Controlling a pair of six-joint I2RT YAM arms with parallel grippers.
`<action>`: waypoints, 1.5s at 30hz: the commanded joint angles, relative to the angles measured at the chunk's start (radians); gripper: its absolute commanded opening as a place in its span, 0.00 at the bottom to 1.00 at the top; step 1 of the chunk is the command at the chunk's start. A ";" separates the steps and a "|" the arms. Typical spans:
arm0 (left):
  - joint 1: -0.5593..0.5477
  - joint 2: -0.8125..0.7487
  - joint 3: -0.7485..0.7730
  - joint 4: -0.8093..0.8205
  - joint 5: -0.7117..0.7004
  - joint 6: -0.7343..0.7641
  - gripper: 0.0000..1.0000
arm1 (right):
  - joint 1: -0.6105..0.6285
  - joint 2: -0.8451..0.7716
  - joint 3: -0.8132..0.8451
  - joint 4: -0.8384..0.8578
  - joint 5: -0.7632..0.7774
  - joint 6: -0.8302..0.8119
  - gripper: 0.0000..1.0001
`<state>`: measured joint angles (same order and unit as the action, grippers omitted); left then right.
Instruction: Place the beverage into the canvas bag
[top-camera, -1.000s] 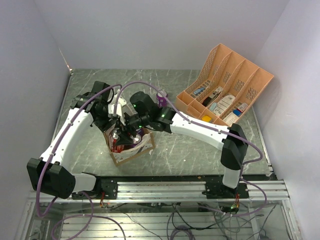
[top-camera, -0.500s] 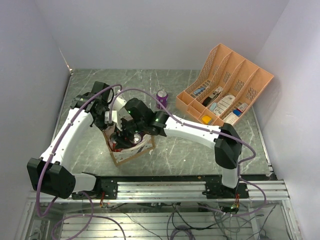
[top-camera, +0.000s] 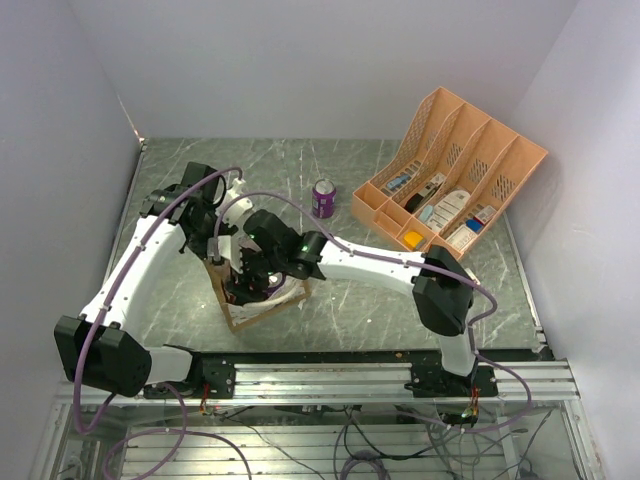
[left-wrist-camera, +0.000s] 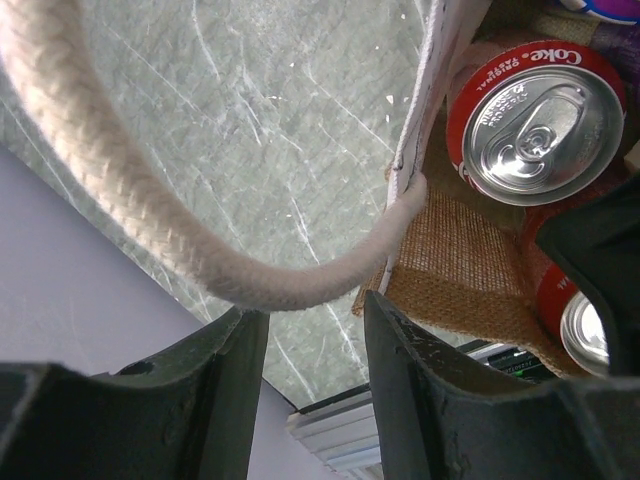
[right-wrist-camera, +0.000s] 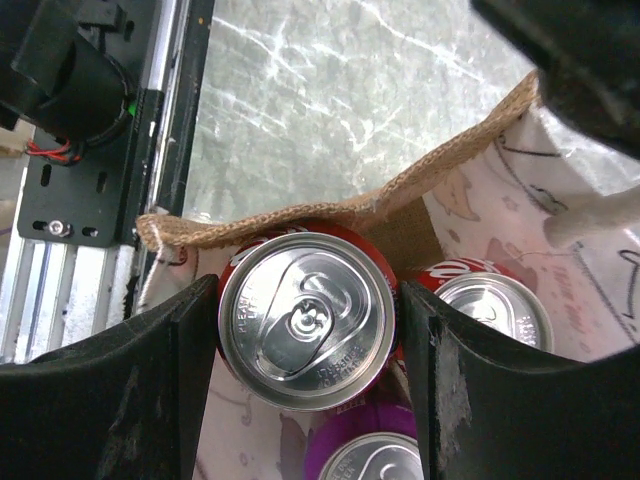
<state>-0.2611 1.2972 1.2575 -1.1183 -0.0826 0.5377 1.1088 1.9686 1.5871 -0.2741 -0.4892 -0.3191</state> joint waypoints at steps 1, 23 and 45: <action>0.010 -0.005 -0.005 0.005 0.023 -0.013 0.53 | 0.010 0.028 0.026 0.046 -0.026 0.000 0.02; 0.014 -0.032 0.000 0.015 -0.005 -0.010 0.54 | 0.028 0.057 -0.038 0.045 -0.039 -0.058 0.38; 0.016 -0.033 0.032 -0.003 -0.023 0.013 0.55 | 0.027 0.023 -0.034 0.016 -0.081 -0.068 0.65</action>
<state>-0.2539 1.2819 1.2503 -1.1084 -0.0937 0.5430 1.1187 2.0350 1.5501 -0.2367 -0.4938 -0.3893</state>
